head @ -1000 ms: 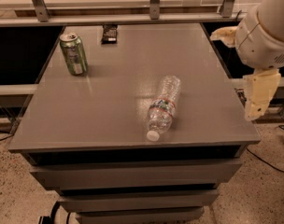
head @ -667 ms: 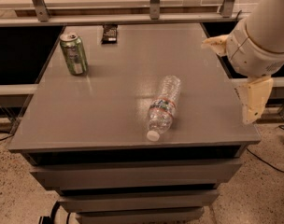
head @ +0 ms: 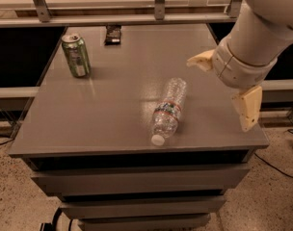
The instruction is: Move water bottle near rxbar chocolate
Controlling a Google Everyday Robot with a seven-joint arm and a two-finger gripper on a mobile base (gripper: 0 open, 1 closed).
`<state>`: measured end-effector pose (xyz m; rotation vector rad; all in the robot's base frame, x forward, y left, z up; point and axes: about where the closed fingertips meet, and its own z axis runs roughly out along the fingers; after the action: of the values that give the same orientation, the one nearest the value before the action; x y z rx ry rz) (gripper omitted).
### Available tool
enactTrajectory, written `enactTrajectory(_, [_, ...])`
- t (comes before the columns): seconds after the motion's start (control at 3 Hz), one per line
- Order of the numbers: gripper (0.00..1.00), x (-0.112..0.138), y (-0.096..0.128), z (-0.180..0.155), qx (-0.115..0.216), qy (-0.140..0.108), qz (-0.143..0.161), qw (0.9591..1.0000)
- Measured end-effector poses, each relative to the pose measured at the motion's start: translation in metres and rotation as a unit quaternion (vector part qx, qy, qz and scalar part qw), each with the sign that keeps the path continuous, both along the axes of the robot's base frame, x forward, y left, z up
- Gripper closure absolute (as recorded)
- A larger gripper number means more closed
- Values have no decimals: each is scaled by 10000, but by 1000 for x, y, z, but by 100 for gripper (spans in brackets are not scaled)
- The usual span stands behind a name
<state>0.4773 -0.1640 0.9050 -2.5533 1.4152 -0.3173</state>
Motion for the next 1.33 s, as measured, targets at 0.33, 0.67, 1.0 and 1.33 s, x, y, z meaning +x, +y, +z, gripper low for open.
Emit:
enactTrajectory(0.33, [0,3,15,-11,-122,162,416,9989])
enactTrajectory(0.67, [0,1,33,-16,-161,292,852,9958])
enactTrajectory(1.0, [0,-4,50,-20,-170,408,1255,9911])
enactTrajectory(1.33, [0,-8,68,-25,-203,465,1592,9859])
